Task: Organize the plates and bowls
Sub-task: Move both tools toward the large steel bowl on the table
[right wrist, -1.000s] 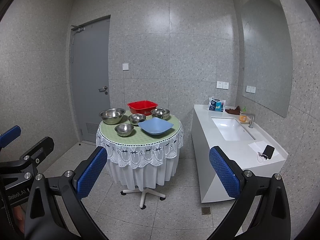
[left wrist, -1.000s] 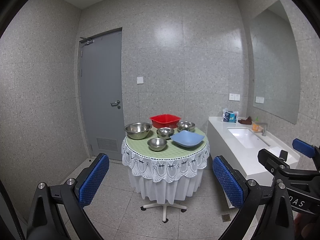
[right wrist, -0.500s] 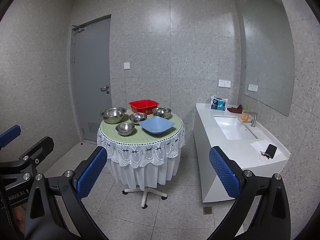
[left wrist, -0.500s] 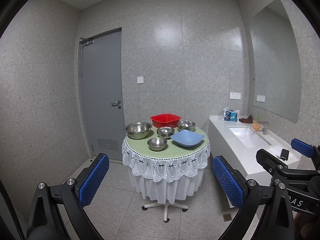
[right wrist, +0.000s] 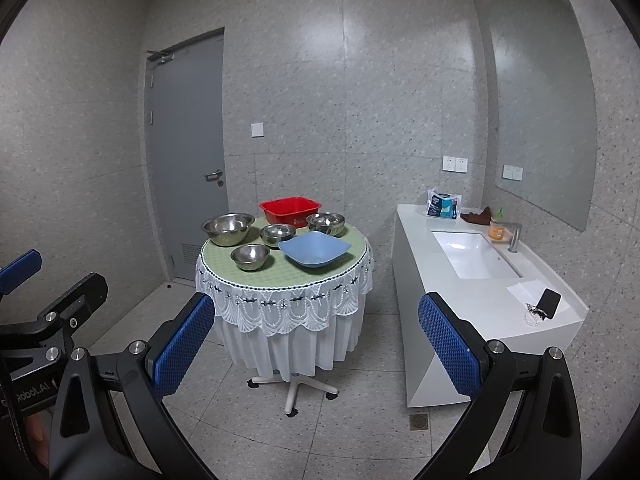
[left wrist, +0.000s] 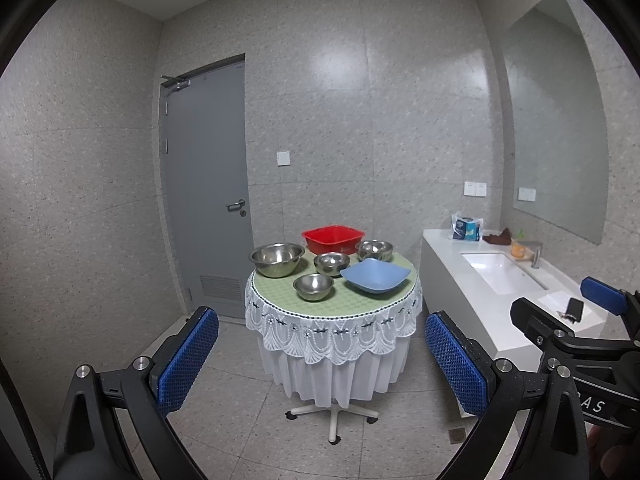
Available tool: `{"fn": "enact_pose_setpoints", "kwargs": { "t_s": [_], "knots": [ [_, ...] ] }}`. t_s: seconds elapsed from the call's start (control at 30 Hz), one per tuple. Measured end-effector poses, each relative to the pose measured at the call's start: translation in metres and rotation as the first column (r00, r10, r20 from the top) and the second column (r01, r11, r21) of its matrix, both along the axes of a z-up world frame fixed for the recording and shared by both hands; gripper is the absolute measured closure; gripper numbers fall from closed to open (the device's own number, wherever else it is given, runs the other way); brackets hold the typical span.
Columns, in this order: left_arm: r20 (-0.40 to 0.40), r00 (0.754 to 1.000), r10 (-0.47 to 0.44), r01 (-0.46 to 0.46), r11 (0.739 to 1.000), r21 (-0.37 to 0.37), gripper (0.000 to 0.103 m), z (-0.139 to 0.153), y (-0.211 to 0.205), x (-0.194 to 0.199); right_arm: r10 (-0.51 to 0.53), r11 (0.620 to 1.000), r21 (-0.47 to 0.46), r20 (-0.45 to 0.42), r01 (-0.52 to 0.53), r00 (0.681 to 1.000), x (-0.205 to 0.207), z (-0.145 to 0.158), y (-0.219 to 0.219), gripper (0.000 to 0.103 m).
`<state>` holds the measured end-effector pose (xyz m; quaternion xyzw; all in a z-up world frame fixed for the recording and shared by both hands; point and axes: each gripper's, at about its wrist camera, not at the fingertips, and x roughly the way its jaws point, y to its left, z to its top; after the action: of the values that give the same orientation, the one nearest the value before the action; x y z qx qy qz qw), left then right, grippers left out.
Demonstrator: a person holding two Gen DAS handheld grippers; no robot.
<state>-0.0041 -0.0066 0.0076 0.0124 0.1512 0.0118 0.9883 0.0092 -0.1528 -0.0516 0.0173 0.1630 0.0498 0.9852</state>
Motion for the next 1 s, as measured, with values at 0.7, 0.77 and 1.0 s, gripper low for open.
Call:
{"fn": "enact_pose_setpoints", "kwargs": {
  "t_s": [0.7, 0.77, 1.0],
  "knots": [
    [-0.075, 0.997, -0.032, 0.031, 0.999, -0.015, 0.001, -0.008, 0.03, 0.159, -0.01, 0.999, 0.035, -0.071, 0.013, 0.997, 0.121, -0.026, 0.013, 0.0],
    [-0.072, 0.996, -0.048, 0.046, 0.999, -0.023, 0.001, -0.007, 0.043, 0.192, -0.027, 0.999, 0.038, -0.068, 0.029, 0.997, 0.145, -0.026, 0.019, 0.0],
    [-0.074, 0.992, -0.104, 0.103, 0.995, -0.014, 0.001, 0.003, 0.097, 0.322, -0.073, 0.995, 0.06, -0.097, 0.079, 0.993, 0.234, -0.019, 0.051, 0.0]
  ]
}}
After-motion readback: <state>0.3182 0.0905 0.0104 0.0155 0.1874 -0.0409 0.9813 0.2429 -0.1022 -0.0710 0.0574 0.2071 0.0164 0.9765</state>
